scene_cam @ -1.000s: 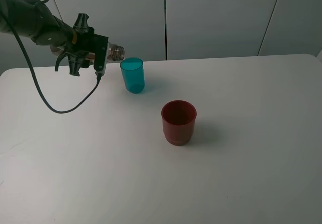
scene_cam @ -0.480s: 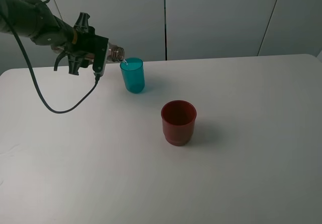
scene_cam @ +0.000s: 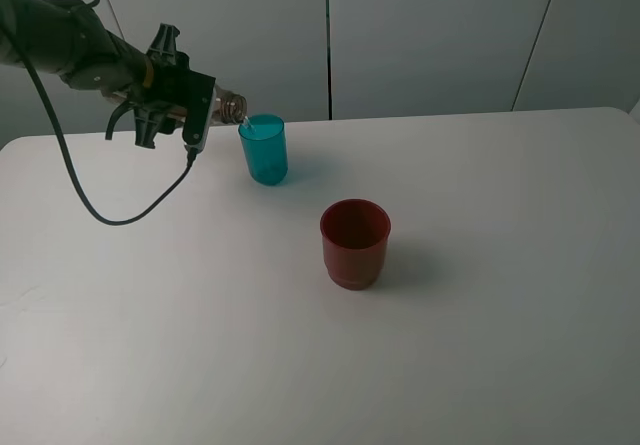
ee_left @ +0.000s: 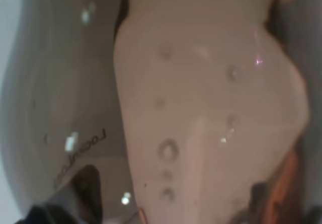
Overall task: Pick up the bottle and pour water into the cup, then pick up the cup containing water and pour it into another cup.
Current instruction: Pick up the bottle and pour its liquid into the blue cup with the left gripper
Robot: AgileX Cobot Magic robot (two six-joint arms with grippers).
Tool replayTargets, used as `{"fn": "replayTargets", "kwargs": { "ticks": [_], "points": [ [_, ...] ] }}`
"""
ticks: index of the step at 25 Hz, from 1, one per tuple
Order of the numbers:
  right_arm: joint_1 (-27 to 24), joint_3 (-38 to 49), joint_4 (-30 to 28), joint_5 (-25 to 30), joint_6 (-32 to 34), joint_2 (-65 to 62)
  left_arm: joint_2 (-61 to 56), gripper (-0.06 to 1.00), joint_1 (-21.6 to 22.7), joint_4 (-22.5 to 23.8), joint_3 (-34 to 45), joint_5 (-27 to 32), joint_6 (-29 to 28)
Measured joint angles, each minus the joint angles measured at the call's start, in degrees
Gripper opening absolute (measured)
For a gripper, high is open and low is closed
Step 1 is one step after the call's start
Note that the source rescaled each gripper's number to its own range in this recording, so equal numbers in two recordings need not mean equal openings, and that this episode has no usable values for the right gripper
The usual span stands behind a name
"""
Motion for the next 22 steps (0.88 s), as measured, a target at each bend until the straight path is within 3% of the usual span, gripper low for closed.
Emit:
{"fn": "replayTargets", "kwargs": {
  "ticks": [22],
  "points": [
    [0.0,0.0,0.0,0.0,0.0,0.0,0.0,0.01,0.0,0.8,0.0,-0.4,0.1]
  ]
}}
